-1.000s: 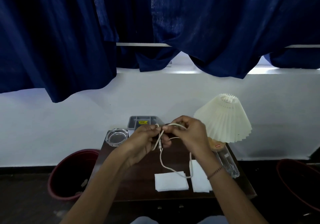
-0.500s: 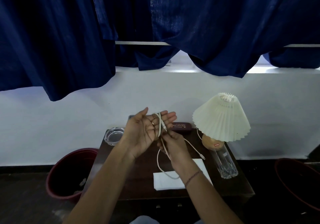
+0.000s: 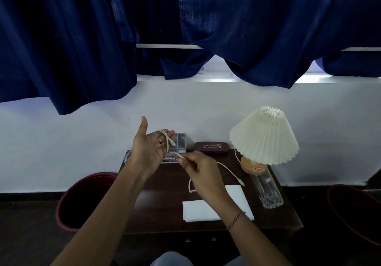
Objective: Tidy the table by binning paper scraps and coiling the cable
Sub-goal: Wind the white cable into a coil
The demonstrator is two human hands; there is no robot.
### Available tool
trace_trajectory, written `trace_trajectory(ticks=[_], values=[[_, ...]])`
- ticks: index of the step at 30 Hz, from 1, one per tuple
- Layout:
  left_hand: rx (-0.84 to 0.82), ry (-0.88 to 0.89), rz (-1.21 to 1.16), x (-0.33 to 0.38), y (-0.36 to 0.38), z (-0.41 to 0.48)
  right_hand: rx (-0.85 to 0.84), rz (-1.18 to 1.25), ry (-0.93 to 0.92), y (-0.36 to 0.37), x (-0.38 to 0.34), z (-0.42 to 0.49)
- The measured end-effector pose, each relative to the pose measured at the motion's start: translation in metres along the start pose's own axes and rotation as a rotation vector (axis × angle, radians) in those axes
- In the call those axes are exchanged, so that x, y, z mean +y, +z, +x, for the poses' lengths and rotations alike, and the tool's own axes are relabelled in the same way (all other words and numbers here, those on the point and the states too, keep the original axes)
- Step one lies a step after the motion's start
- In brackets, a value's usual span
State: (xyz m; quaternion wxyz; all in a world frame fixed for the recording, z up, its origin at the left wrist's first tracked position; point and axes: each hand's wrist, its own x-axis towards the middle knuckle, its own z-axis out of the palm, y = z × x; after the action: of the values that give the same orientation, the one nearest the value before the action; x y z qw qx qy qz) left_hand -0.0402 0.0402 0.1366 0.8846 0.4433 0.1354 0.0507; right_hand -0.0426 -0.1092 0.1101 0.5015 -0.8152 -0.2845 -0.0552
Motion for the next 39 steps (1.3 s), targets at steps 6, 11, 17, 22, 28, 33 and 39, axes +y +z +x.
trace_trajectory(ticks=[6,11,17,22,28,33,39], values=[[-0.082,-0.028,0.341,0.003,-0.003,0.001,0.061,-0.147,-0.156,-0.006,-0.01,0.041],[-0.312,-0.183,0.497,0.008,-0.009,-0.004,0.055,-0.115,-0.165,-0.012,-0.014,0.07],[-0.606,-0.343,0.047,0.008,-0.016,-0.015,-0.157,0.245,0.139,-0.019,0.0,0.084],[-0.663,-0.303,-0.004,0.008,-0.009,-0.014,-0.302,0.793,0.439,-0.01,0.015,0.072],[-0.553,-0.157,-0.123,0.005,-0.006,-0.006,-0.283,0.697,0.642,0.011,0.018,0.049],[-0.333,-0.022,-0.195,0.012,-0.014,0.002,-0.411,0.537,0.532,0.008,0.026,0.021],[-0.17,0.027,-0.172,0.012,-0.023,0.006,-0.414,0.267,0.278,-0.007,0.012,0.009]])
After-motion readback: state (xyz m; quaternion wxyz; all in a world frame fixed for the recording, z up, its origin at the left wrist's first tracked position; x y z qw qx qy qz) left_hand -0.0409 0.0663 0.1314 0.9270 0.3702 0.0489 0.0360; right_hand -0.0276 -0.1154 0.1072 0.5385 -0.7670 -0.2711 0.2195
